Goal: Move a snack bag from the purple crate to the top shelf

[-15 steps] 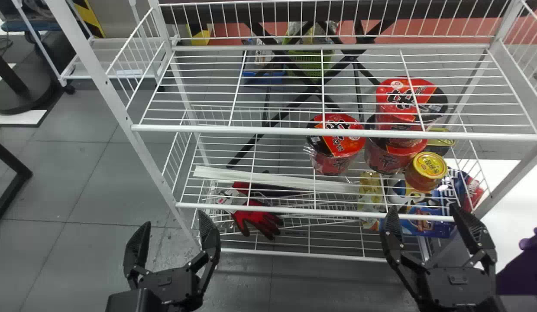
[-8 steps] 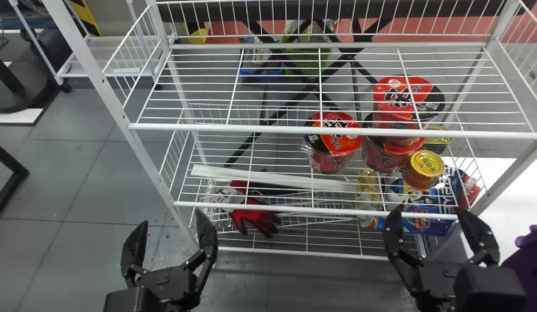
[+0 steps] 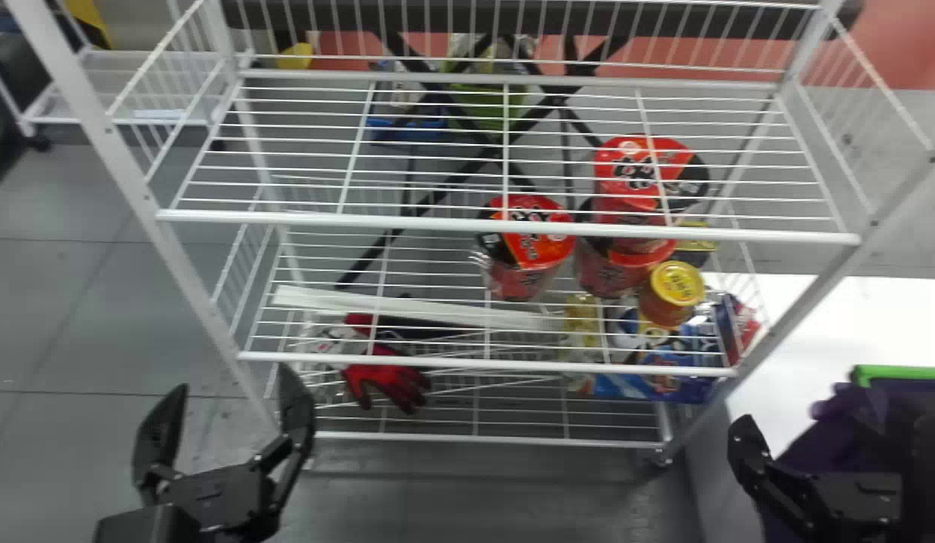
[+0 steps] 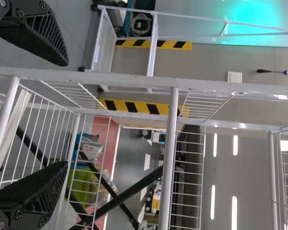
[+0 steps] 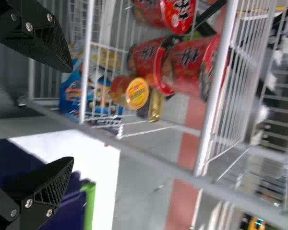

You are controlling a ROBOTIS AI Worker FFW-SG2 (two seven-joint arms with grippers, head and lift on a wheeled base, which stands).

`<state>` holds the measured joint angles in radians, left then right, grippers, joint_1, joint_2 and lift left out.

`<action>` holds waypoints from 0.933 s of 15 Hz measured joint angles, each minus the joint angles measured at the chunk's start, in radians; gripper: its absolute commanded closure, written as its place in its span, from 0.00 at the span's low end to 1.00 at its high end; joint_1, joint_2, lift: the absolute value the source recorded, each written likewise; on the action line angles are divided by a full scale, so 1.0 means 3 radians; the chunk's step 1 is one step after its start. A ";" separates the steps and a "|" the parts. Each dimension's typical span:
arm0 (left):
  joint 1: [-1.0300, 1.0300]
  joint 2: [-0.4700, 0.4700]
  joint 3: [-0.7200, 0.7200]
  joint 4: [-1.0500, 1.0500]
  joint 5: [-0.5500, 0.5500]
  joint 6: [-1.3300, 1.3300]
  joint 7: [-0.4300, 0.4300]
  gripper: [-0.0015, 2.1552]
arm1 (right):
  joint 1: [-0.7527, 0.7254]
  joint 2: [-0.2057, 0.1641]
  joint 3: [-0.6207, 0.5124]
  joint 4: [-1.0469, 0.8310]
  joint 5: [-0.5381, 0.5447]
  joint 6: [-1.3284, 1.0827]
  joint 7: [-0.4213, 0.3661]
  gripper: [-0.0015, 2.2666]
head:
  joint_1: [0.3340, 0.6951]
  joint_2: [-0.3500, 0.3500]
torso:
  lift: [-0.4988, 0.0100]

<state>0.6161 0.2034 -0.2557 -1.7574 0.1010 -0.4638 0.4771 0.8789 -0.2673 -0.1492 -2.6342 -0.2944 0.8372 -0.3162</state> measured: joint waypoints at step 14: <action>-0.0106 0.0013 -0.0061 0.0139 0.0042 0.0046 -0.0005 0.04 | -0.1532 0.0170 -0.3552 0.1028 -0.1810 0.2403 0.1534 0.08 | 1.00 0.00 | 0.09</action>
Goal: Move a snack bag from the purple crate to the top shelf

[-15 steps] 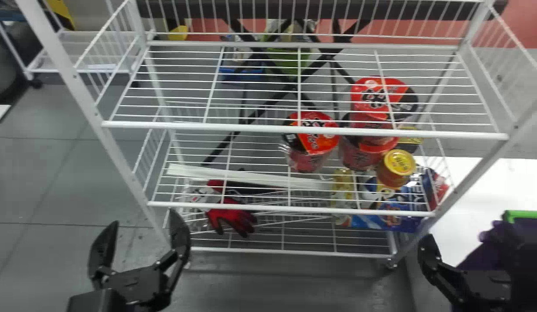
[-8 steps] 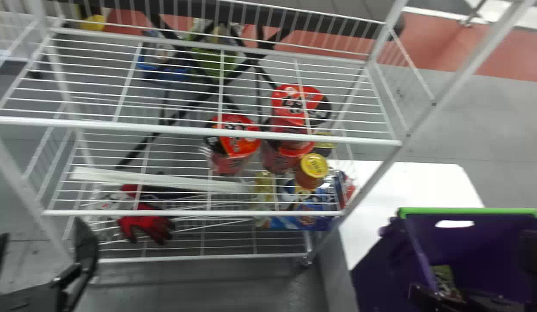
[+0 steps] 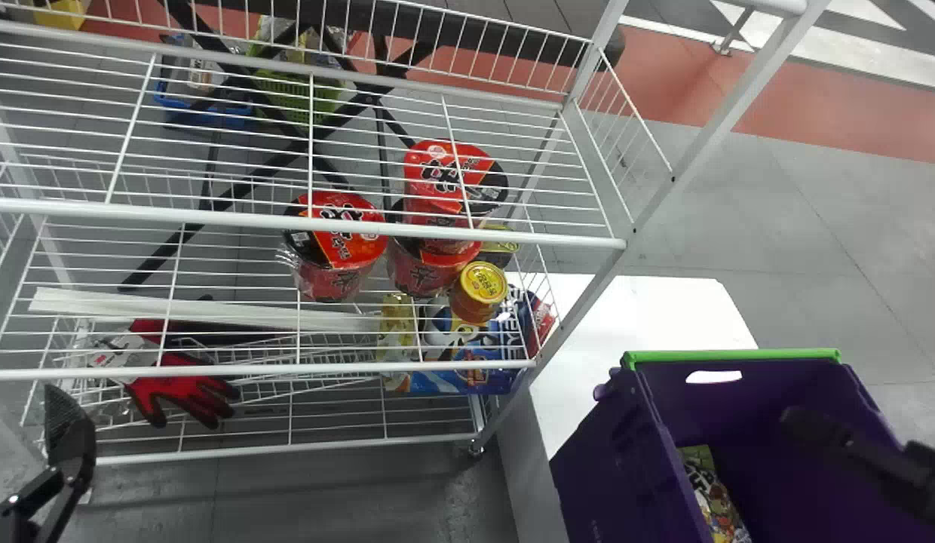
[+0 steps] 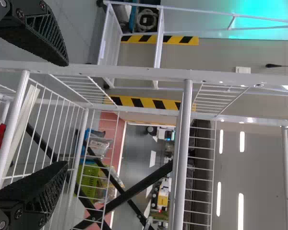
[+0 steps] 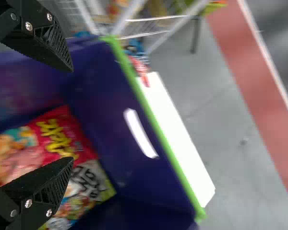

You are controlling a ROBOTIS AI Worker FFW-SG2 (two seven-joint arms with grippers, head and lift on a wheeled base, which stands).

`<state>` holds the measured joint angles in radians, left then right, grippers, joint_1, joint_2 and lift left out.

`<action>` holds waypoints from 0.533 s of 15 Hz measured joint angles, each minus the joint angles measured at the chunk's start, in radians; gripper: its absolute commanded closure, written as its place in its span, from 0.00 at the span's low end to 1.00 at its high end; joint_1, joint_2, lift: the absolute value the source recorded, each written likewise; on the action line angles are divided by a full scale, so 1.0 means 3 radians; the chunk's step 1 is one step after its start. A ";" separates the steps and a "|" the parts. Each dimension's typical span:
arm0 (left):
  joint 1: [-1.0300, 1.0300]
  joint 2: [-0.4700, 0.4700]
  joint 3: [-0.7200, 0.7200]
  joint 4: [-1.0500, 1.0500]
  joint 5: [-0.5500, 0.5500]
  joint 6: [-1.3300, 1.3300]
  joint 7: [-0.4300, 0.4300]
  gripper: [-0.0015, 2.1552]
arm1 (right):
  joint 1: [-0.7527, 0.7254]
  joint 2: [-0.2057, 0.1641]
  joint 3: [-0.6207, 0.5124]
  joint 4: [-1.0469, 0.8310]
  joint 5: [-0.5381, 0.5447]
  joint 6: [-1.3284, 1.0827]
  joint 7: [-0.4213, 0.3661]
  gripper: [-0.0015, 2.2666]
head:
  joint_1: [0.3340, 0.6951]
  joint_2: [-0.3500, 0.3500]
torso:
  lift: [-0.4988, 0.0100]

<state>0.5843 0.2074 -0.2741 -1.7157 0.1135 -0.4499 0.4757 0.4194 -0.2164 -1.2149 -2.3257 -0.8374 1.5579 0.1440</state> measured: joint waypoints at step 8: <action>-0.0041 -0.0016 -0.0004 0.0082 0.0000 -0.0021 0.0025 0.04 | -0.0387 -0.0859 0.0910 0.1616 0.1045 0.0000 0.0125 0.07 | 1.00 0.00 | 0.09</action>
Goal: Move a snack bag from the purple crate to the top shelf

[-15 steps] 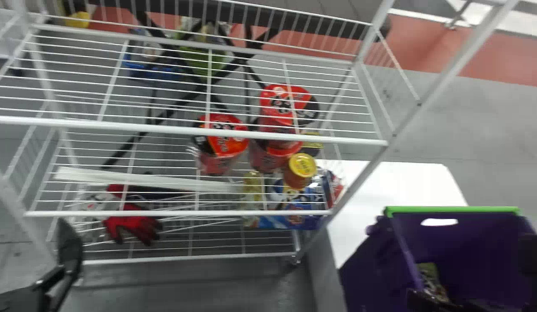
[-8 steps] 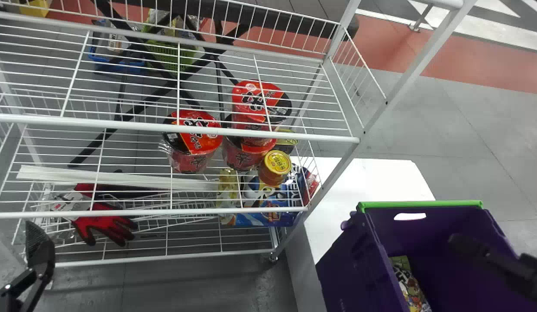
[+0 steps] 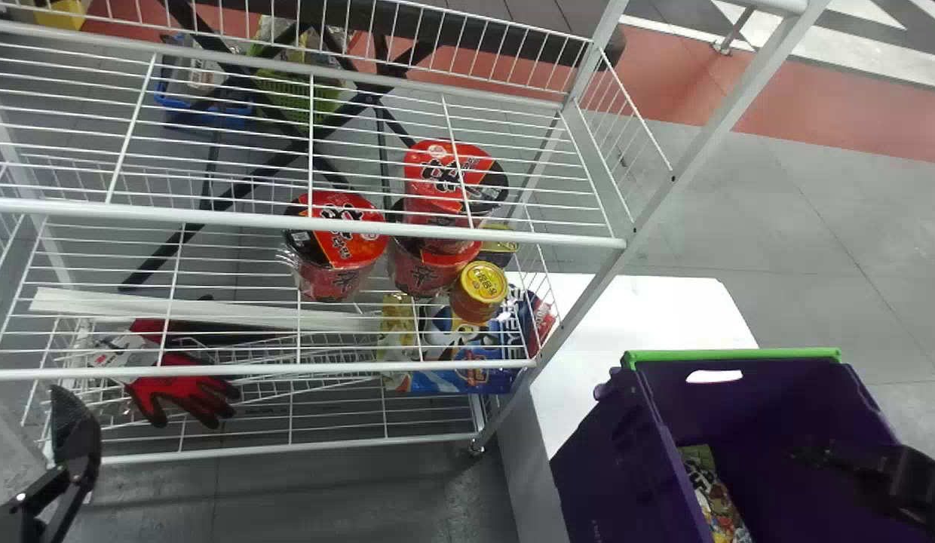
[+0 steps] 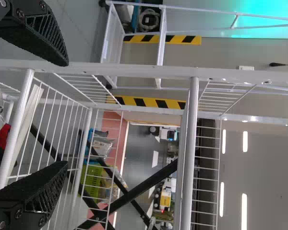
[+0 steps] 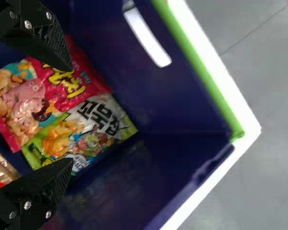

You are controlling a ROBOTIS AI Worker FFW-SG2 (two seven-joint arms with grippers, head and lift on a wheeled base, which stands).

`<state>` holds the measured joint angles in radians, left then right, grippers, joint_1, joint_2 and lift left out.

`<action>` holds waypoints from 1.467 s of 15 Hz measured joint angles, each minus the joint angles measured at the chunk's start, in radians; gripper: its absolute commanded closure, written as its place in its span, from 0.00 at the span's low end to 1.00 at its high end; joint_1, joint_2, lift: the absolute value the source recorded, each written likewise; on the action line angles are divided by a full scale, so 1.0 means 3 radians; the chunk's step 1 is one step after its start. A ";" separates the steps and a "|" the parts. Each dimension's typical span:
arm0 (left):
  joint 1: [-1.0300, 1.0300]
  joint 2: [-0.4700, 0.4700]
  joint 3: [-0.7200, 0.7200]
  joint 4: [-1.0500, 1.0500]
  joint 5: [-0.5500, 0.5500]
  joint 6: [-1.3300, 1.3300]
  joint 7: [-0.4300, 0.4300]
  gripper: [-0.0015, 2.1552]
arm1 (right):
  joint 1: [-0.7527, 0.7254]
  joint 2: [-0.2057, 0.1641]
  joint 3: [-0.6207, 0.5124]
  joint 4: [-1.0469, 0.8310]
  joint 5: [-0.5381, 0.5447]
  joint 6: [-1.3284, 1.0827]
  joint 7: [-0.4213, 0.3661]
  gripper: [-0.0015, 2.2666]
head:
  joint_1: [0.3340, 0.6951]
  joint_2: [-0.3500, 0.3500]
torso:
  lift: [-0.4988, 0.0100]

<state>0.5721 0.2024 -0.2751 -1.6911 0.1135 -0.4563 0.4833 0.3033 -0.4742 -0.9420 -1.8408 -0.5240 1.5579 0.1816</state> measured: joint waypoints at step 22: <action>-0.0041 0.0015 0.0007 0.0068 0.0035 -0.0105 -0.0011 0.04 | -0.0951 -0.0162 0.1974 0.2283 0.1724 -0.0821 0.1107 0.08 | 1.00 0.00 | 0.09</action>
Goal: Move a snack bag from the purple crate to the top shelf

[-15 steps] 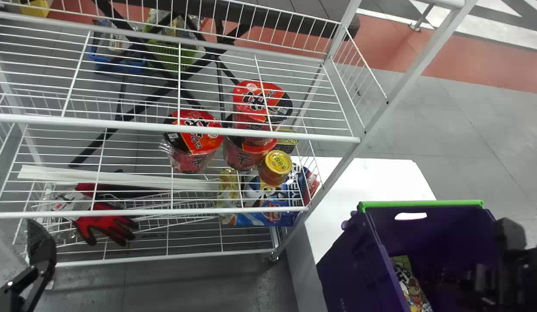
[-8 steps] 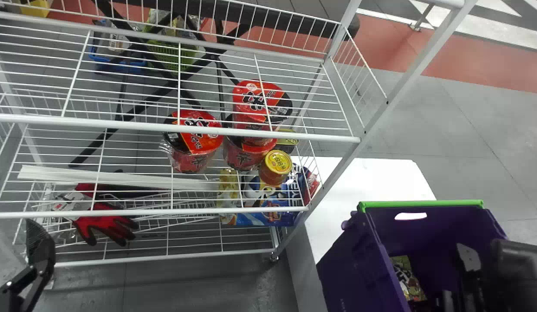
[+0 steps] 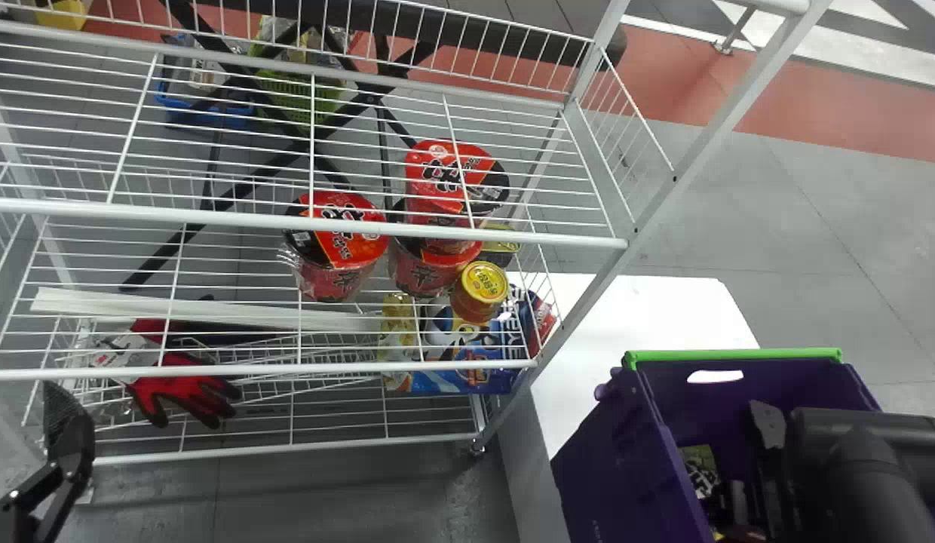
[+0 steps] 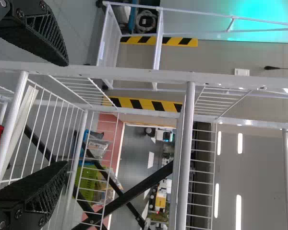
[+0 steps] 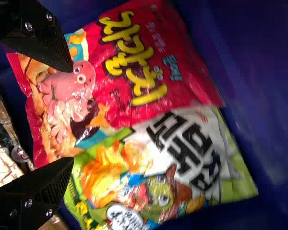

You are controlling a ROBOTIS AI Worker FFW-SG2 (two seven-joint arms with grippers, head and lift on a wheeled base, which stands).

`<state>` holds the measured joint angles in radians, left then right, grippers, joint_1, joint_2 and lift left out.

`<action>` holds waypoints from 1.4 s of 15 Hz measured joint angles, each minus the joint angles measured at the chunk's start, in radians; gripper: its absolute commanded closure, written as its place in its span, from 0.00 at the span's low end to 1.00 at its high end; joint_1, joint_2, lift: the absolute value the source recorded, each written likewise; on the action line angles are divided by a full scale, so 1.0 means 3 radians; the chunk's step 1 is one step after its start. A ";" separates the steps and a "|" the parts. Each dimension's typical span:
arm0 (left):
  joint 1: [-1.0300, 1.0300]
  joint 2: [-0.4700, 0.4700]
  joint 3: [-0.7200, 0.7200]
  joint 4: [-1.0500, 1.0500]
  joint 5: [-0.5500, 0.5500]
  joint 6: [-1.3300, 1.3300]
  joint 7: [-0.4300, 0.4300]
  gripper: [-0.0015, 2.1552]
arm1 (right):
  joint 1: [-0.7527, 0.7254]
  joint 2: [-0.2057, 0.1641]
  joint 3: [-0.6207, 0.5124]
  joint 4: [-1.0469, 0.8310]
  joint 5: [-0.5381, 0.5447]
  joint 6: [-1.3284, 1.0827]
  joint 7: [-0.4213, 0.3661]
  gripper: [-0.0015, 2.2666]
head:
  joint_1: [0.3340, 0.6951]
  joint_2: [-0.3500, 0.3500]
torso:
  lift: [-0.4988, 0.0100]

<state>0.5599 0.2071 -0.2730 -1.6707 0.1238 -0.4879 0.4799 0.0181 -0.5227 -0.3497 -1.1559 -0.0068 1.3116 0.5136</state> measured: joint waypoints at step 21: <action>0.0000 0.0046 -0.0005 0.0002 0.0014 -0.0079 0.0021 0.04 | 0.0175 0.0221 0.0385 0.0283 0.0391 -0.1135 0.0084 0.77 | 1.00 0.00 | 0.09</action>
<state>0.5599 0.2209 -0.2744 -1.6699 0.1280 -0.5116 0.4863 0.0707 -0.4564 -0.2342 -1.0708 0.1105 0.9711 0.5389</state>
